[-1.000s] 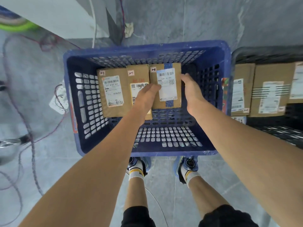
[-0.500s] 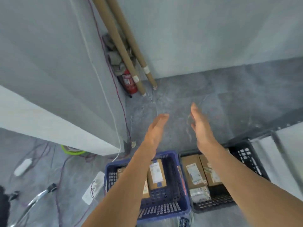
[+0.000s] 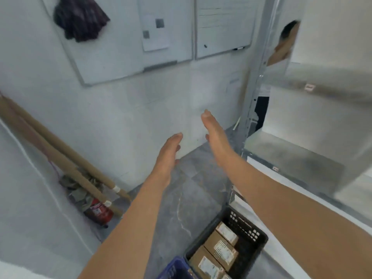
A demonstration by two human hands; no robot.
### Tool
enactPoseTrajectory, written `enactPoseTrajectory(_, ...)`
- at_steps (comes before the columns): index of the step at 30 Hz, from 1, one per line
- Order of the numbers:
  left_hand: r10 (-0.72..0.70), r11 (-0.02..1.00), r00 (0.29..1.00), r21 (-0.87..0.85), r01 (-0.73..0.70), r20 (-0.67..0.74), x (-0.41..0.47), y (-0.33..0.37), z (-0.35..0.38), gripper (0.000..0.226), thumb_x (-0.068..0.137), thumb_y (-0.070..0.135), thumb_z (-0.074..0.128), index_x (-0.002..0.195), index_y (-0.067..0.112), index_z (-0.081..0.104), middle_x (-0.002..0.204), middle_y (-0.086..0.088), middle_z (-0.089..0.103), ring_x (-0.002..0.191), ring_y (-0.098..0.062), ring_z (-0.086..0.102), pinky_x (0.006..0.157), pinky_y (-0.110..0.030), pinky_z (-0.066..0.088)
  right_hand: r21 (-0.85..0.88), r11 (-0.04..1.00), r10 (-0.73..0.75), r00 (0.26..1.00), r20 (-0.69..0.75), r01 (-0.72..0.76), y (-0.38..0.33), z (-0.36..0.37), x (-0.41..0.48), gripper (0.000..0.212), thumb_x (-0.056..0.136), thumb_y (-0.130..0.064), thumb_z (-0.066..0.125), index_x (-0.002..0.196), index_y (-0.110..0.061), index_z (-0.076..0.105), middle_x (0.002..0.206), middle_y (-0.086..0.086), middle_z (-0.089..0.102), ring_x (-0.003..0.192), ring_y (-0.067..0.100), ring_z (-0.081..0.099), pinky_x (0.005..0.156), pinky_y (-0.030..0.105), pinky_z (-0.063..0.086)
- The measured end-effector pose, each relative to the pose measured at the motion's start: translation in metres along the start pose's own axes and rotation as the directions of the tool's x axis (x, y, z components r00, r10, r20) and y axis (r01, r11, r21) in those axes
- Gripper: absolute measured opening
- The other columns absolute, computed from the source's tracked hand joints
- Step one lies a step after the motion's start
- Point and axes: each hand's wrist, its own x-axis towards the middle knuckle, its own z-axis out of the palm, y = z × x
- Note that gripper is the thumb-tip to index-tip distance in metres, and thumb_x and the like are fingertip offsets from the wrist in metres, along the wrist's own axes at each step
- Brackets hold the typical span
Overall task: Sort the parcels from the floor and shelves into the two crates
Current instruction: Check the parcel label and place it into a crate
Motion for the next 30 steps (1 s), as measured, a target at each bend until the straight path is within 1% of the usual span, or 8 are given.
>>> enactPoseTrajectory(4,0.071,0.996,0.99,0.039,-0.076,0.122,-0.007,0.04,0.028,0.037,0.099,0.059,0.052,0.13,0.04,0.056,0.142,0.015,0.054,0.129,-0.006,0.053,0.113,-0.045,0.041,-0.001,0.998,-0.068,0.988,-0.135,0.069,-0.05,-0.038,-0.032,0.066,0.105,-0.061,0.045,0.164,-0.036,0.03,0.169,-0.015,0.03,0.154,0.007,0.028,0.13,0.045,0.02)
enactPoseTrajectory(9,0.092,0.992,0.94,0.048,-0.114,0.328,-0.022,0.062,0.099,0.049,0.102,0.054,0.05,0.143,0.029,0.052,0.144,0.009,0.055,0.131,-0.011,0.052,0.112,-0.046,0.041,-0.085,0.99,-0.137,0.921,-0.365,0.113,-0.091,-0.103,-0.09,0.057,0.108,-0.052,0.048,0.16,-0.028,0.042,0.165,-0.007,0.041,0.146,0.012,0.041,0.118,0.031,0.03)
enactPoseTrajectory(13,0.078,0.993,0.866,0.041,-0.113,0.494,-0.049,0.062,0.172,0.045,0.1,0.055,0.052,0.134,0.027,0.061,0.134,0.007,0.062,0.125,-0.012,0.056,0.096,-0.041,0.045,-0.127,0.989,-0.13,0.814,-0.566,0.07,-0.1,-0.164,-0.141,0.067,0.102,-0.061,0.051,0.158,-0.024,0.045,0.164,-0.003,0.043,0.149,0.017,0.041,0.127,0.047,0.029)
enactPoseTrajectory(15,0.06,0.993,0.826,0.05,-0.106,0.561,-0.067,0.059,0.208,0.051,0.097,0.057,0.055,0.137,0.026,0.06,0.136,0.006,0.062,0.125,-0.013,0.057,0.096,-0.041,0.046,-0.146,0.989,-0.111,0.762,-0.638,0.023,-0.103,-0.194,-0.172,0.065,0.102,-0.062,0.049,0.155,-0.023,0.048,0.159,0.001,0.047,0.145,0.021,0.044,0.125,0.051,0.032)
enactPoseTrajectory(17,0.042,0.993,0.783,0.06,-0.101,0.621,-0.088,0.055,0.243,0.042,0.099,0.054,0.055,0.131,0.029,0.06,0.136,0.007,0.061,0.124,-0.013,0.057,0.099,-0.044,0.046,-0.138,0.99,-0.09,0.709,-0.699,-0.01,-0.106,-0.225,-0.204,0.06,0.104,-0.061,0.047,0.151,-0.024,0.05,0.155,0.002,0.05,0.141,0.024,0.048,0.122,0.053,0.036)
enactPoseTrajectory(20,0.032,0.991,0.693,0.07,-0.118,0.72,-0.123,0.047,0.298,0.034,0.098,0.055,0.056,0.124,0.034,0.062,0.134,0.009,0.062,0.119,-0.011,0.06,0.093,-0.043,0.045,-0.127,0.991,-0.079,0.613,-0.786,-0.036,-0.111,-0.269,-0.252,0.062,0.101,-0.062,0.049,0.15,-0.024,0.051,0.152,0.001,0.053,0.138,0.023,0.049,0.12,0.053,0.039)
enactPoseTrajectory(24,-0.005,0.987,0.53,0.088,-0.132,0.848,-0.181,0.039,0.37,0.06,0.077,0.07,0.064,0.126,0.035,0.063,0.132,0.012,0.063,0.121,-0.012,0.06,0.093,-0.043,0.045,-0.126,0.99,-0.085,0.466,-0.881,-0.058,-0.119,-0.32,-0.324,0.066,0.096,-0.064,0.052,0.148,-0.024,0.053,0.15,-0.003,0.054,0.137,0.021,0.05,0.119,0.053,0.039)
enactPoseTrajectory(30,-0.032,0.988,0.302,0.077,-0.137,0.953,-0.301,0.015,0.478,0.042,0.087,0.063,0.063,0.12,0.036,0.063,0.135,0.008,0.06,0.124,-0.013,0.058,0.101,-0.047,0.044,-0.119,0.987,-0.09,0.232,-0.969,-0.112,-0.125,-0.397,-0.453,0.061,0.098,-0.061,0.051,0.147,-0.024,0.056,0.148,-0.005,0.057,0.134,0.02,0.052,0.117,0.051,0.041)
